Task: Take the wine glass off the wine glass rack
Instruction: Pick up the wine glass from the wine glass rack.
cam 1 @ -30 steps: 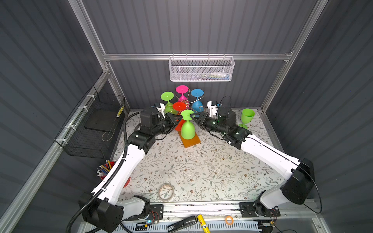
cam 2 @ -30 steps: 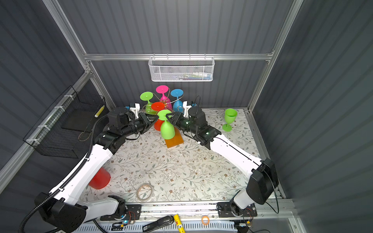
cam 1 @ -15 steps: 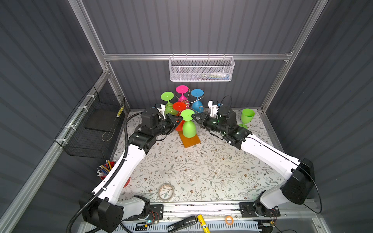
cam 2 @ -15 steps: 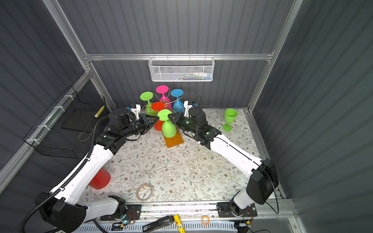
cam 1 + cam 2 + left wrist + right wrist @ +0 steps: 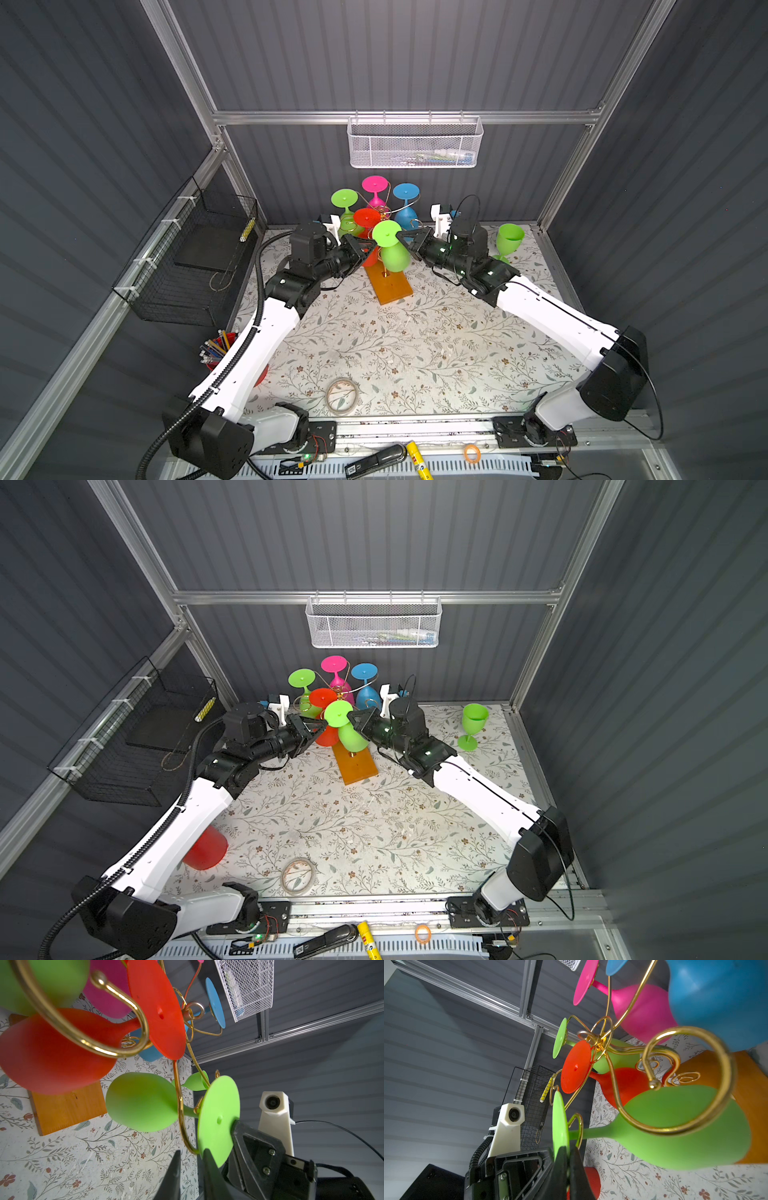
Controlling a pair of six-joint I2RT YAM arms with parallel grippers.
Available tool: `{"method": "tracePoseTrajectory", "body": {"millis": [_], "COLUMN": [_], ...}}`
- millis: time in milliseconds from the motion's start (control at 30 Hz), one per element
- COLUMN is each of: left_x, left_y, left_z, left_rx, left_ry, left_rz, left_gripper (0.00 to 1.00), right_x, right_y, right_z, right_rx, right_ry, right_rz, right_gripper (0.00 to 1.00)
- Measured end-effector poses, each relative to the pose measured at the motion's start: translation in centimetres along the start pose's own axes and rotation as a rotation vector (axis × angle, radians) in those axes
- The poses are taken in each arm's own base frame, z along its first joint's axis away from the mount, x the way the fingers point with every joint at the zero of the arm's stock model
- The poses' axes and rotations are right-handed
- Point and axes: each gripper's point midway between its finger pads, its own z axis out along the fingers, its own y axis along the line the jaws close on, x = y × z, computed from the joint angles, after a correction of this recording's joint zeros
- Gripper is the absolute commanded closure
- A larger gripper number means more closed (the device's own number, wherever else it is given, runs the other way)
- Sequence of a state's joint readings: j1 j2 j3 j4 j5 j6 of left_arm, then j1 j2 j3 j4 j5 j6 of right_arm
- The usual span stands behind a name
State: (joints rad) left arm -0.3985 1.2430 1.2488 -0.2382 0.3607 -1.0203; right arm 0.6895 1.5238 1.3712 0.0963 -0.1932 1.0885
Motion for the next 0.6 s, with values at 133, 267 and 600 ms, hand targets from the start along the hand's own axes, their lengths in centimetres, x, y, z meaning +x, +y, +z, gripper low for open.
{"method": "tracePoseTrajectory", "body": {"millis": [133,267,600], "left_x": [0.00,-0.02,-0.17], "left_y": [-0.01,-0.11,0.07], "left_z": [-0.01,-0.10,-0.34], "left_rx": [0.000,0.002,-0.017], "left_ry": [0.000,-0.002,-0.012], "left_rz": [0.002,0.017,0.046], "left_gripper": [0.79,0.78,0.75], "right_x": [-0.08,-0.17,-0.14], "right_y": [0.08,0.28,0.76], "right_z": [-0.02,-0.06,-0.11], "right_rx": [0.000,-0.001,-0.012], "right_ry": [-0.002,-0.003,0.000], "right_rz": [0.000,0.000,0.001], "right_gripper": [1.00,1.00,1.00]}}
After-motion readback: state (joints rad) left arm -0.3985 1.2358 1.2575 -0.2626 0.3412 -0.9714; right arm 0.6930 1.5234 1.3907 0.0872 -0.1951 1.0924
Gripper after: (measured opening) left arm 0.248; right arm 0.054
